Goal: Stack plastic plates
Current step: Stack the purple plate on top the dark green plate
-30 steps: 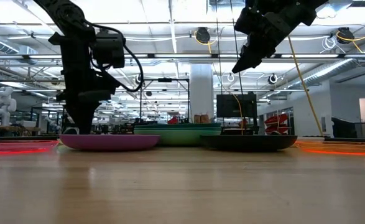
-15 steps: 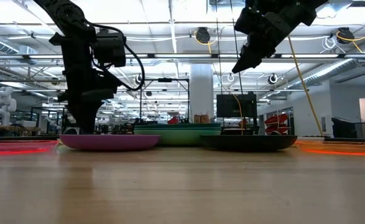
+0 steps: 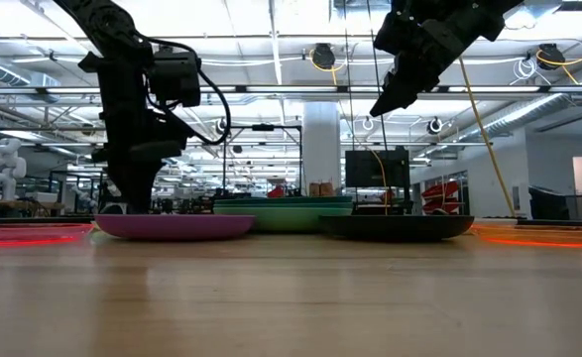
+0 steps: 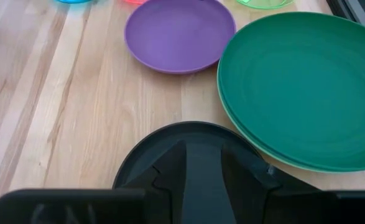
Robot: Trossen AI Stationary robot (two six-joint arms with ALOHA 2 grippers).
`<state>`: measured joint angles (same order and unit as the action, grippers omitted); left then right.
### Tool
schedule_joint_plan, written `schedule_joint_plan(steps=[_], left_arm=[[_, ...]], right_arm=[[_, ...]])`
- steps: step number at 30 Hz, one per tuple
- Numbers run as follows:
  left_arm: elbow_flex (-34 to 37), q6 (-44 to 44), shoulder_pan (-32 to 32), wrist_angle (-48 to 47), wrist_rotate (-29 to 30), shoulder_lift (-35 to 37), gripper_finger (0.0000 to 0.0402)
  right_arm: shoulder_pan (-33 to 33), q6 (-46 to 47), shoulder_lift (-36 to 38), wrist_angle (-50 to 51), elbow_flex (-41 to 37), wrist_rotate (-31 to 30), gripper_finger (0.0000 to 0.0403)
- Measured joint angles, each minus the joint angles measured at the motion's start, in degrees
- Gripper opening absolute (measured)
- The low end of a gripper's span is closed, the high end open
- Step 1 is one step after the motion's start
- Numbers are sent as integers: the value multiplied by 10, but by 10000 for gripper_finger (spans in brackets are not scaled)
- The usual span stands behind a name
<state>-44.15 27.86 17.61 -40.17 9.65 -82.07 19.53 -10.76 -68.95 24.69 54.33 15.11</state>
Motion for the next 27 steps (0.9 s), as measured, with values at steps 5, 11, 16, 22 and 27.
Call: schedule_joint_plan(steps=[5,11,16,22,27], left_arm=[[-24,-22,-12,-28,16,4,99],[-51,-70,-24,-36,-10,4,65],[-51,10,-11,-52,-1,4,8],[-51,58,-10,-65,12,4,45],[-45,56,-13,-50,11,5,100]], right_arm=[[0,0,0,0,0,0,93],[0,0,0,0,0,0,93],[0,0,0,0,0,0,93],[0,0,0,0,0,0,93],[0,0,0,0,0,0,93]])
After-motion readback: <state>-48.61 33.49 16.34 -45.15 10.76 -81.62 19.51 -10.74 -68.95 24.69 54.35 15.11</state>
